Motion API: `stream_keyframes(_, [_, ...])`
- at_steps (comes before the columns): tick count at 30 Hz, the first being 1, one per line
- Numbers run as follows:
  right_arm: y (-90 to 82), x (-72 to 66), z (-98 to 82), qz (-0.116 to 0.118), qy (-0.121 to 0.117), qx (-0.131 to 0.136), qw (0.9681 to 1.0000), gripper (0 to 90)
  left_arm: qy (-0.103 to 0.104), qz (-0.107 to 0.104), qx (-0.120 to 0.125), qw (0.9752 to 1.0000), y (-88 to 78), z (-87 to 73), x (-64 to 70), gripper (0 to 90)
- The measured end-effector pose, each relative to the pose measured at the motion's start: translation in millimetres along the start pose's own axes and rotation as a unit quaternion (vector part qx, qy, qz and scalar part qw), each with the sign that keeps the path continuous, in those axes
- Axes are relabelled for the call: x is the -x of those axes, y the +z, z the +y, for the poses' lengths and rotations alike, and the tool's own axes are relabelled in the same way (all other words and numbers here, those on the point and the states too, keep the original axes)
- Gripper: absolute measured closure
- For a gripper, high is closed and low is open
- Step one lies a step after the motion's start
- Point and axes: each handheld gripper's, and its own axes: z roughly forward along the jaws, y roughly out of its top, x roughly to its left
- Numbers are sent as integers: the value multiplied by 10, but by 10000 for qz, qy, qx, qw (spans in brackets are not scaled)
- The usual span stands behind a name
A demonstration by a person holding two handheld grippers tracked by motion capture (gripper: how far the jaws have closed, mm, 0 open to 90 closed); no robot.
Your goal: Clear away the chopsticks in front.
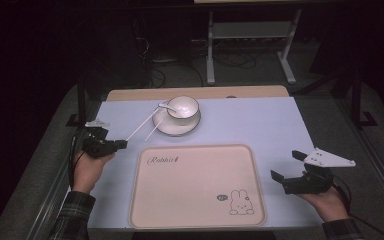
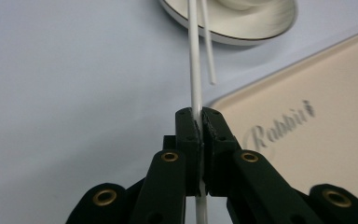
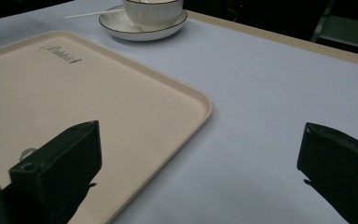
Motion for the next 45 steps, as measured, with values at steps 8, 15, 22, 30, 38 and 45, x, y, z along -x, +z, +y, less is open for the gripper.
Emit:
stream_keyframes(8, [6,0,-1,-6,-18,-19,10000,0,225,-406,42,9989,-147,-149,340,862])
stream_keyframes(15, [16,-2,1,-8,-36,-42,10000,0,593,-881,-145,9942,13,-217,731,861])
stream_keyframes(22, [9,5,-3,-25,-49,-35,10000,0,773,-1065,-356,9907,153,-253,897,861])
stream_keyframes(30, [18,1,-1,-13,-60,-46,10000,0,837,-1102,-615,9885,290,-311,941,860])
stream_keyframes(38, [19,-5,3,-3,-70,-44,10000,0,865,-1083,-747,9875,383,-360,915,854])
stream_keyframes(45, [17,-9,6,-6,-70,-47,10000,0,1017,-846,-1088,9852,516,-422,919,835])
